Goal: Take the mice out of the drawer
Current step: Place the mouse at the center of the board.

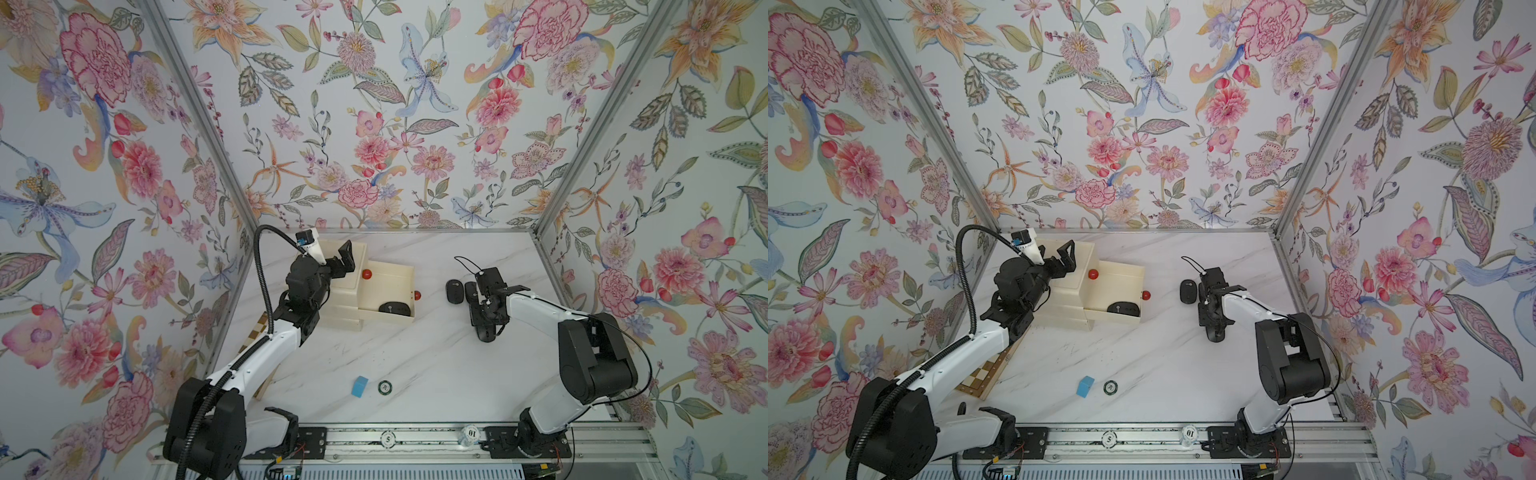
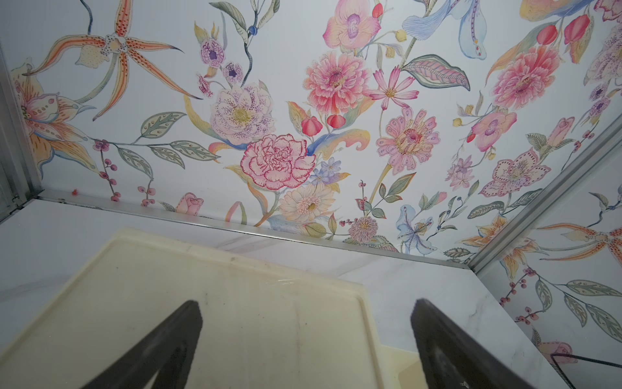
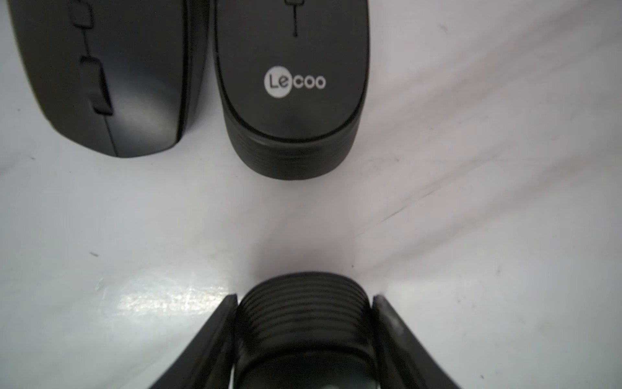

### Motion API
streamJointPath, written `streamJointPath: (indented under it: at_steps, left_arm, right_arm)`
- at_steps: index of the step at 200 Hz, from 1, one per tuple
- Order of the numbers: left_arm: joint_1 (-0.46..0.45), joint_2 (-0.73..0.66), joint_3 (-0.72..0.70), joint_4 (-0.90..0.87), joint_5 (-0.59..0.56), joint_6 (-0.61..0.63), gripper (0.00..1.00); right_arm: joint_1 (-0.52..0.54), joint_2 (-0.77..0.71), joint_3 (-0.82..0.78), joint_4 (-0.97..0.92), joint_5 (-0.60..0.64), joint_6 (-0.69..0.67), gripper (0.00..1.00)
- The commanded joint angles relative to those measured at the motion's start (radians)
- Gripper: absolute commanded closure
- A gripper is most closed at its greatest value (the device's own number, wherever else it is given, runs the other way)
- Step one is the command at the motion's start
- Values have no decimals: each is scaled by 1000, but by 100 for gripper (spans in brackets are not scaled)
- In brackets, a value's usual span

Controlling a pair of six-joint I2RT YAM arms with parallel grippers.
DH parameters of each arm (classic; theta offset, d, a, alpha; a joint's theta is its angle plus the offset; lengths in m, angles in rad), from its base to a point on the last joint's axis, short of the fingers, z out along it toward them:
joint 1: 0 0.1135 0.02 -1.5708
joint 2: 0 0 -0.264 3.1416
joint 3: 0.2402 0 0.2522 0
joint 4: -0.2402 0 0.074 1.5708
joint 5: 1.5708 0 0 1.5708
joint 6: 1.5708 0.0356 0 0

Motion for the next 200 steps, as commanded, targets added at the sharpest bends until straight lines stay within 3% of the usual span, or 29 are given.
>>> streamJointPath:
  at_steps: [1,54,62,95,127,162,200]
  left_arm:
    - [11,-31,-17,4,-7,14,0]
    - [9,-60,-29,-11,-23,11,0]
    - [9,-63,-29,-13,-24,12,0]
    - [11,-75,-19,-46,-25,20,0]
    - [14,-90,1,-95,11,35,0]
    - [24,-109,6,-132,62,37,0]
    - [24,-139,9,-188,89,48,0]
  right_arm:
    - [-7,20,-4,12,2,-24,38]
    - [-7,-15,27,6,-23,-26,24]
    - [-5,-31,37,2,-27,-29,16]
    - [33,-106,130,-22,-65,-63,16]
    - [140,-140,285,-21,-207,-227,14]
    - [256,-80,457,-27,-374,-361,13]
    - [337,35,596,-48,-472,-472,9]
